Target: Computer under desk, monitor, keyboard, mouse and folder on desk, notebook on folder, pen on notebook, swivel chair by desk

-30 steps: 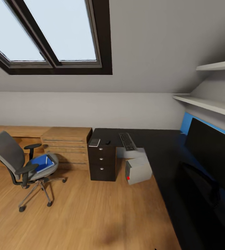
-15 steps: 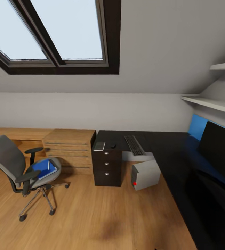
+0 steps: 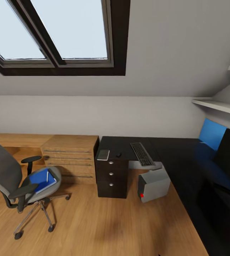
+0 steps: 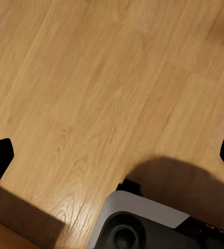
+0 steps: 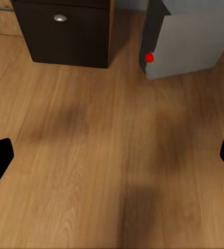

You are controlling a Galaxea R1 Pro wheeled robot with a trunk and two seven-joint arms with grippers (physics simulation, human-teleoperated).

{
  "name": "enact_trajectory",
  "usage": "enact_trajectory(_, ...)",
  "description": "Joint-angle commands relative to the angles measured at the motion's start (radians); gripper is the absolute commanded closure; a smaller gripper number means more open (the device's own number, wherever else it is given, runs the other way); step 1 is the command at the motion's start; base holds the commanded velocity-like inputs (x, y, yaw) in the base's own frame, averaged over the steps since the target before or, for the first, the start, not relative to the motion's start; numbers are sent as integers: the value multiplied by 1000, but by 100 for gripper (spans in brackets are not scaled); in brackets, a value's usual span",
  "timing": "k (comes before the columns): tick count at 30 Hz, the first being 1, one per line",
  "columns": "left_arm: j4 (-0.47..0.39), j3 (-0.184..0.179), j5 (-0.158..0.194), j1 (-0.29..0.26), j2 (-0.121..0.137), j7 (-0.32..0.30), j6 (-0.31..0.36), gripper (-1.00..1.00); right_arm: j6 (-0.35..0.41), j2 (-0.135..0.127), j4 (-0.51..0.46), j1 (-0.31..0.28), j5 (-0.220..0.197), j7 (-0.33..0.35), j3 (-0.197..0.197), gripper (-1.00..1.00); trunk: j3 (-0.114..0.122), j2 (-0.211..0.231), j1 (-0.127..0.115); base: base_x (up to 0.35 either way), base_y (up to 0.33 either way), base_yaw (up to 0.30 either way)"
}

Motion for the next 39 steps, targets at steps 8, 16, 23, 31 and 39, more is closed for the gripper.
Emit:
enact_trajectory(8, 2, -9, 7, 0, 0, 4, -2, -100, -3, -2, 1, -1, -3, -6, 8, -100, 0, -1, 1, 330, 0, 0)
enact_trajectory(16, 2, -9, 5, 0, -2, 4, -2, -100, 5, -4, -18, -1, -37, -9, 1, -100, 0, -1, 1, 330, 0, 0)
enact_trajectory(23, 3, -9, 5, 0, -14, 4, -2, -100, 28, -7, -230, -7, -244, -9, -3, -100, 0, -1, 1, 330, 0, 0)
enact_trajectory(31, 3, -10, 5, 0, -17, 4, -2, -100, 187, -26, -427, -92, -689, -10, -58, -100, 0, -1, 1, 328, -17, 0)
enact_trajectory(39, 3, -12, 4, 0, -20, 3, -6, -100, 603, -142, -509, -177, -1251, 78, -123, -100, 0, -1, 1, 317, -23, 0)
